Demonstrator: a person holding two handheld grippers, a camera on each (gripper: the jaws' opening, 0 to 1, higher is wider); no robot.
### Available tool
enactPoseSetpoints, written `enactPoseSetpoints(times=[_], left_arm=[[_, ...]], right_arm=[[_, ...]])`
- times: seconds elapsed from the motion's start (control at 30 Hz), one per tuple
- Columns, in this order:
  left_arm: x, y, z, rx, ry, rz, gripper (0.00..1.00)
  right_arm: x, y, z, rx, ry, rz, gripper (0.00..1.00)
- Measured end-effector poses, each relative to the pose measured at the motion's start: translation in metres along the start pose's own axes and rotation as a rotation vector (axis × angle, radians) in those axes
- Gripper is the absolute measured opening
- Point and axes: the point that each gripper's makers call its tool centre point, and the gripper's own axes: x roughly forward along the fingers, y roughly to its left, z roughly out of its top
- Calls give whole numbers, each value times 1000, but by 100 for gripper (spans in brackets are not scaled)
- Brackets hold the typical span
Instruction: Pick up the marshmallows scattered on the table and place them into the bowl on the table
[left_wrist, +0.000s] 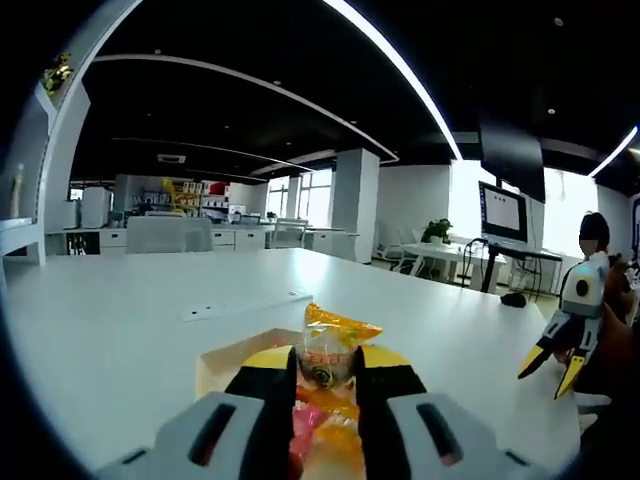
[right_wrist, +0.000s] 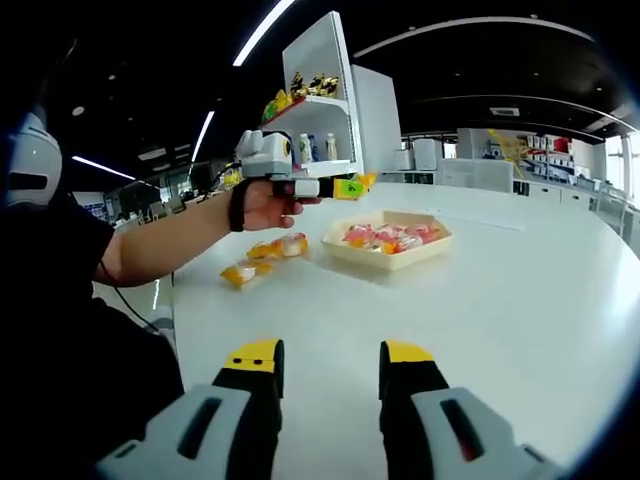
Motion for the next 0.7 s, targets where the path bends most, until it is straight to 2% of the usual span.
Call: enactPoseSetpoints(times=[0.23,0.27,0.3,0.33,0.37,0.4,0.43,0.47,0.53,0.7], left_arm=[[0,-1,-4,-2,13,-1,24],[0,0,-4,-9,12,3,31],[0,0,-5,-23,12,4,44],[1,-1,-5,-20,10,0,61],[2,1,-3,12,-2,10,84],[1,1,-1,33,-13,15,93],[0,-2,0,39,-19,15,91],[-4,-3,0,31,-18,12,83],[-6,-1,0,2,-11,7,75],[-9,4,-3,14,7,10,75]], right_arm=[[0,-1,-1,5,7,-7,37],[0,-2,-1,5,7,-7,37],[0,-1,-2,4,7,-5,37],[0,-1,-1,-4,6,-11,36],[0,-2,1,-17,-1,-17,36],[0,-2,1,-18,-3,-16,36],[0,-2,2,-17,-4,-16,36],[0,-3,2,-9,-6,-14,36],[0,-3,3,-12,-8,-15,36],[1,-1,0,-10,3,-5,36]])
